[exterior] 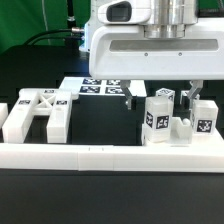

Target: Assemble chair

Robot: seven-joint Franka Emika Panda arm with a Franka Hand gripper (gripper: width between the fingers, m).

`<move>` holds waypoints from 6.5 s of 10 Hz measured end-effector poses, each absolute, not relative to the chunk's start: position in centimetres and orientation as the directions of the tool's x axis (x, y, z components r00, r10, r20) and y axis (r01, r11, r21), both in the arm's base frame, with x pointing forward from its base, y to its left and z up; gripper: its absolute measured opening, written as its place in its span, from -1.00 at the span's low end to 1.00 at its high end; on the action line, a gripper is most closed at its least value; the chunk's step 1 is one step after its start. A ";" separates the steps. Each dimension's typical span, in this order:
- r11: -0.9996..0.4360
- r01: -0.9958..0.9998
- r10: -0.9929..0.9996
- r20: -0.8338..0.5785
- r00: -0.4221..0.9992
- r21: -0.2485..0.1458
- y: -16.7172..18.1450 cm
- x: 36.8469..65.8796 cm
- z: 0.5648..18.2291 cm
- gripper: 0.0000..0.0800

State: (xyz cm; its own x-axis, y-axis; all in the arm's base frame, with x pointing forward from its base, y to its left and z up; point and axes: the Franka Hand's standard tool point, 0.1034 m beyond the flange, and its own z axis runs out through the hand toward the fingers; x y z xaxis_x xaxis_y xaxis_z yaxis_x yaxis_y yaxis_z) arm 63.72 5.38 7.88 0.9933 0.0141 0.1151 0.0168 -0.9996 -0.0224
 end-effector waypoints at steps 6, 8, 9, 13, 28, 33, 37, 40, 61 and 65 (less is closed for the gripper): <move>-0.995 0.095 0.094 0.116 0.989 -0.008 5.3 63.7 7.9 -0.28; -1.000 0.011 0.009 0.115 0.993 -0.019 5.3 63.7 7.9 -0.28; -0.996 -0.088 -0.091 0.120 0.989 -0.030 5.4 63.6 7.8 -0.28; -0.854 -0.516 -0.521 0.115 0.846 -0.073 5.8 63.4 7.7 -0.28; -0.816 -0.572 -0.578 0.117 0.808 -0.079 5.3 63.6 7.8 0.62; -0.975 -0.220 -0.221 0.144 0.965 -0.021 5.4 63.7 7.8 0.62; -1.000 0.004 0.007 0.144 0.990 0.022 5.3 63.6 7.8 0.62; -0.992 0.114 0.119 0.140 0.983 0.043 5.2 63.7 7.8 0.07; -0.552 -0.828 -0.834 0.071 0.547 -0.100 5.5 63.3 7.7 0.48; -0.780 -0.621 -0.625 0.102 0.774 -0.070 5.5 63.2 7.7 0.62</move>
Offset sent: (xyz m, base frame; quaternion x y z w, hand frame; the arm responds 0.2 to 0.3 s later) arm 0.0000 0.0000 0.0000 0.0000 0.0000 0.0000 1.0000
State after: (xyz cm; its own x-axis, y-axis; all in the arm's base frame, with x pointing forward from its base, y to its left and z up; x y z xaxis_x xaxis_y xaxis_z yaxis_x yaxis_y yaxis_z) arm 63.21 5.53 7.65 0.7738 -0.6251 0.1021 -0.6212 -0.7805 -0.0705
